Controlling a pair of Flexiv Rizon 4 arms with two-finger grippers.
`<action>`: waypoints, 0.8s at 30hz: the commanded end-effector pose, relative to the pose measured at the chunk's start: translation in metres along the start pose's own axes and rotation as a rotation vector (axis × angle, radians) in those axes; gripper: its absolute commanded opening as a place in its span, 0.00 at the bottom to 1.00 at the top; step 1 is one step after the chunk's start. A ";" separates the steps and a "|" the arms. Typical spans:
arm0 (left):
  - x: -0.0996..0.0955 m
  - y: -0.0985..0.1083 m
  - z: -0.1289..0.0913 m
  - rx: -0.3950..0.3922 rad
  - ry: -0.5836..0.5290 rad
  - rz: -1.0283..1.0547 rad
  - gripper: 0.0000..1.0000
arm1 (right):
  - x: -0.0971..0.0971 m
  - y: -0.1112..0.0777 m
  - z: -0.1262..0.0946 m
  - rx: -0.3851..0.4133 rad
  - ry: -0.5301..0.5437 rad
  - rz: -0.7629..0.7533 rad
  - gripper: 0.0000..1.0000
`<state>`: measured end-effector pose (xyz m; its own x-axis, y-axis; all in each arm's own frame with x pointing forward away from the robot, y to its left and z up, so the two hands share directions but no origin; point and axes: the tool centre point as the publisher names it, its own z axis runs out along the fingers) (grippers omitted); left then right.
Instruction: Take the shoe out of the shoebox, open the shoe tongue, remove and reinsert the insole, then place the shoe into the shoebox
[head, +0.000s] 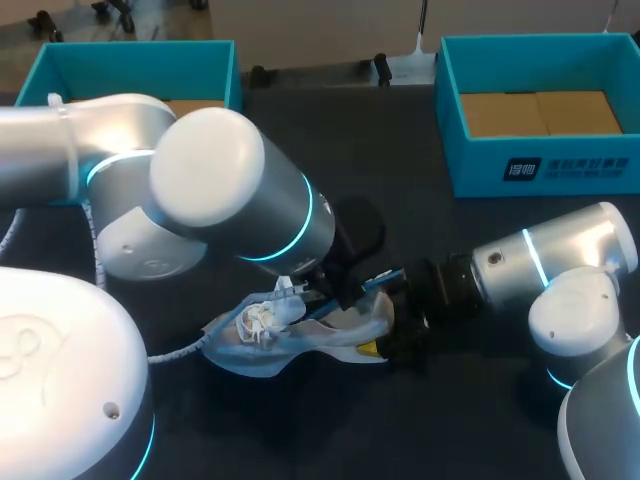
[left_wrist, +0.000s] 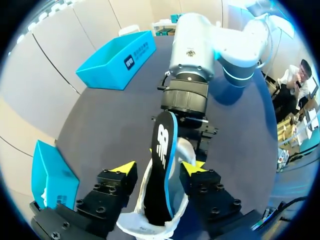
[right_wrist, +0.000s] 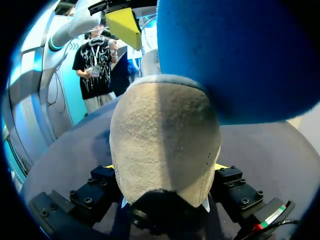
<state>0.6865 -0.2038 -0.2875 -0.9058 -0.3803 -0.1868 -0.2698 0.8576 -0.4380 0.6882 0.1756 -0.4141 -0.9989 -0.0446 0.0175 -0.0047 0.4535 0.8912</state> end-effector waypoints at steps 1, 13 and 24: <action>-0.001 -0.003 0.006 -0.001 0.007 -0.006 0.50 | 0.001 0.002 0.001 0.007 -0.001 0.001 0.00; -0.010 -0.007 0.020 -0.024 0.021 -0.014 0.44 | 0.001 0.002 0.001 0.007 -0.001 0.001 0.00; -0.011 -0.004 0.035 -0.057 0.026 -0.020 0.00 | 0.001 0.002 0.001 0.007 -0.001 0.001 0.00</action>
<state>0.7077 -0.2124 -0.3119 -0.9086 -0.3884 -0.1536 -0.3045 0.8678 -0.3928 0.6882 0.1756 -0.4141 -0.9989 -0.0446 0.0175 -0.0047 0.4535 0.8912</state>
